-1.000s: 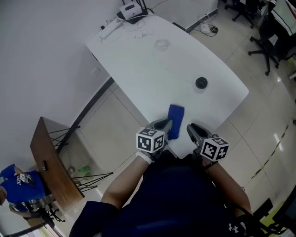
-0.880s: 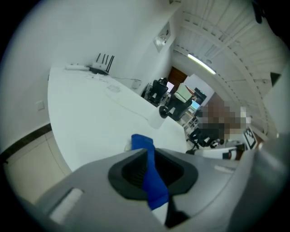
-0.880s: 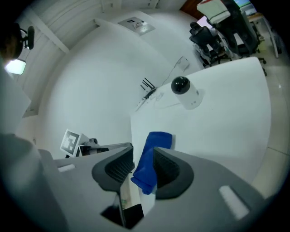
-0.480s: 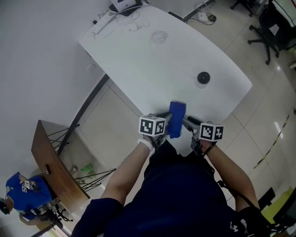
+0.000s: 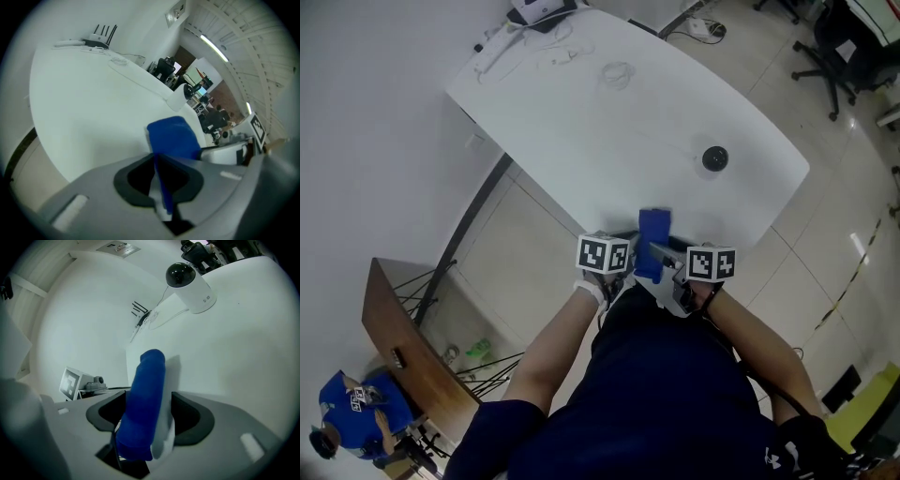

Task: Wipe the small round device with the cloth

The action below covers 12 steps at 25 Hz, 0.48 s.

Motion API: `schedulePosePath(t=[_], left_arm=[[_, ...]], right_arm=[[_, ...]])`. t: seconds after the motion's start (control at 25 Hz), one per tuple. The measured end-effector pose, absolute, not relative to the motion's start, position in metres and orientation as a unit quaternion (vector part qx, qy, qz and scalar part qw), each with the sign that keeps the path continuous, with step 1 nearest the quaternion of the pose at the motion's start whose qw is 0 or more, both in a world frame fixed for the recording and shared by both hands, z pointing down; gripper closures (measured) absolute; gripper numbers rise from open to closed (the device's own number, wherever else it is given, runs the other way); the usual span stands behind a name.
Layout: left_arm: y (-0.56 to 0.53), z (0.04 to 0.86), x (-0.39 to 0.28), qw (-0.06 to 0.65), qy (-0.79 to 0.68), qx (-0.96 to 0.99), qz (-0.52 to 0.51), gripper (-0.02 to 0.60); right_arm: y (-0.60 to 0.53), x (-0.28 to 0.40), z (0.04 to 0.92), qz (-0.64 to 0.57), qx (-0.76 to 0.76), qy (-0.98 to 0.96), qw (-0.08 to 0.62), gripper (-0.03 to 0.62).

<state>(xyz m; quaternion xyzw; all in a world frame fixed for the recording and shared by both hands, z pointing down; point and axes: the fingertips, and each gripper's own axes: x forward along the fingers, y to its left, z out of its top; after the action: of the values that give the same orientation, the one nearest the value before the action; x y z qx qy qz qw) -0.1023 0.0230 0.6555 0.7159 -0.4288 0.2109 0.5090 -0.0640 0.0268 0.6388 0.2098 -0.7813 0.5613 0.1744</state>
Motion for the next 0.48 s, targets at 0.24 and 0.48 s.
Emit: schedulePosePath(t=[0.24, 0.48], left_arm=[[0.033, 0.662, -0.099, 0.528, -0.406, 0.722, 0.19, 0.575], [0.033, 0.659, -0.094, 0.516, -0.395, 0.735, 0.193, 0.579]], right_arm=[[0.027, -0.081, 0.644, 0.549, 0.222, -0.781, 0.199, 0.267], [0.024, -0.091, 0.64, 0.585, 0.191, -0.77, 0.171, 0.327]])
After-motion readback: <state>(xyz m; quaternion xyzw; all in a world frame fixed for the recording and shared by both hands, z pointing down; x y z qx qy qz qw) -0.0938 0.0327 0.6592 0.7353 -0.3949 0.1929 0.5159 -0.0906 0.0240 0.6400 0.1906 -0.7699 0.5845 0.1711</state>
